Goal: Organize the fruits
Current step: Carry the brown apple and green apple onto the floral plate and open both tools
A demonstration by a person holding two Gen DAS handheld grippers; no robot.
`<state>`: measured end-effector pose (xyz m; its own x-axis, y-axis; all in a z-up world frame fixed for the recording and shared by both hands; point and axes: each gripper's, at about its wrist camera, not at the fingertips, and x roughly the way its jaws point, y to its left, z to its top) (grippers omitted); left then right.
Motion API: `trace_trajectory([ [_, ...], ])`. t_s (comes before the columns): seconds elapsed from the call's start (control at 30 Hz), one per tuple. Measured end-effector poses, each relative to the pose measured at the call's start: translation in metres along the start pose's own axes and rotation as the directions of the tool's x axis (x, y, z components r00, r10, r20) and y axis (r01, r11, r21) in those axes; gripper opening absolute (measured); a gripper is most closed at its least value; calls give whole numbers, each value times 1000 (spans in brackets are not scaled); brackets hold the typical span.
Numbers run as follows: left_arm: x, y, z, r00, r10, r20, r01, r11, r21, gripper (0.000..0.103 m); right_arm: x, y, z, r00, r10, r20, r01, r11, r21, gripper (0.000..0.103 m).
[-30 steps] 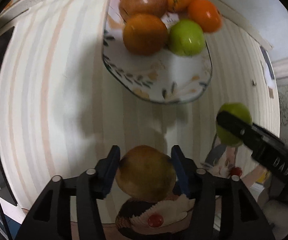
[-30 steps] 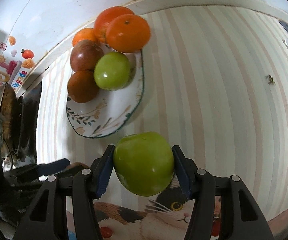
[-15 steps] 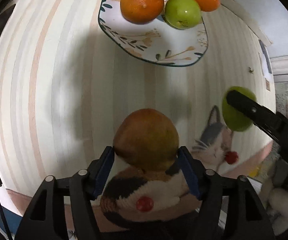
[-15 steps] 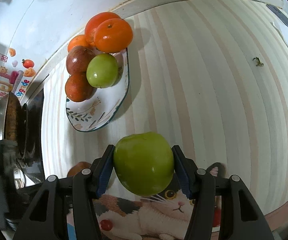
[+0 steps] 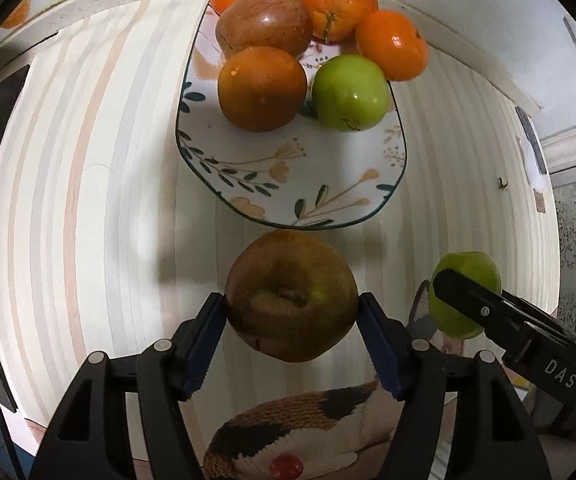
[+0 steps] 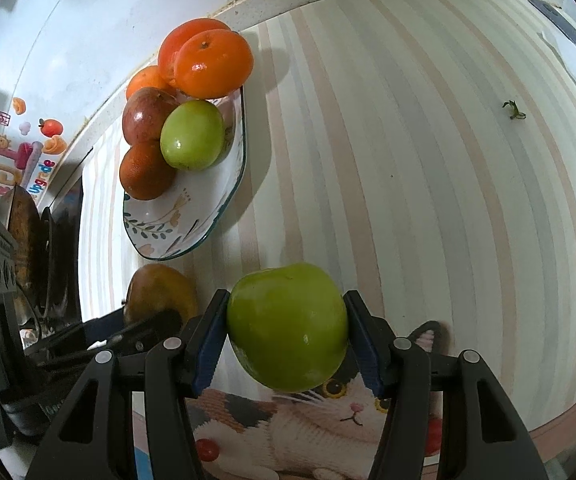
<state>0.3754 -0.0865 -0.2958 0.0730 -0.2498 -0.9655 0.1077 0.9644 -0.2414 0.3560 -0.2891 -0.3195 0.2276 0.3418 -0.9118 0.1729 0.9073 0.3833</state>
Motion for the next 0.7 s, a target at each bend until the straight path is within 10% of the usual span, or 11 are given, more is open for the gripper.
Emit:
trace_trajectory([
  [0.4, -76, 21, 24, 988, -68, 137, 73, 997, -35, 65, -22, 22, 23, 995, 81, 60, -79, 996, -37, 60],
  [0.7, -53, 38, 74, 992, -95, 88, 104, 989, -102, 65, -2, 75, 52, 998, 51, 47, -40, 976, -213, 60],
])
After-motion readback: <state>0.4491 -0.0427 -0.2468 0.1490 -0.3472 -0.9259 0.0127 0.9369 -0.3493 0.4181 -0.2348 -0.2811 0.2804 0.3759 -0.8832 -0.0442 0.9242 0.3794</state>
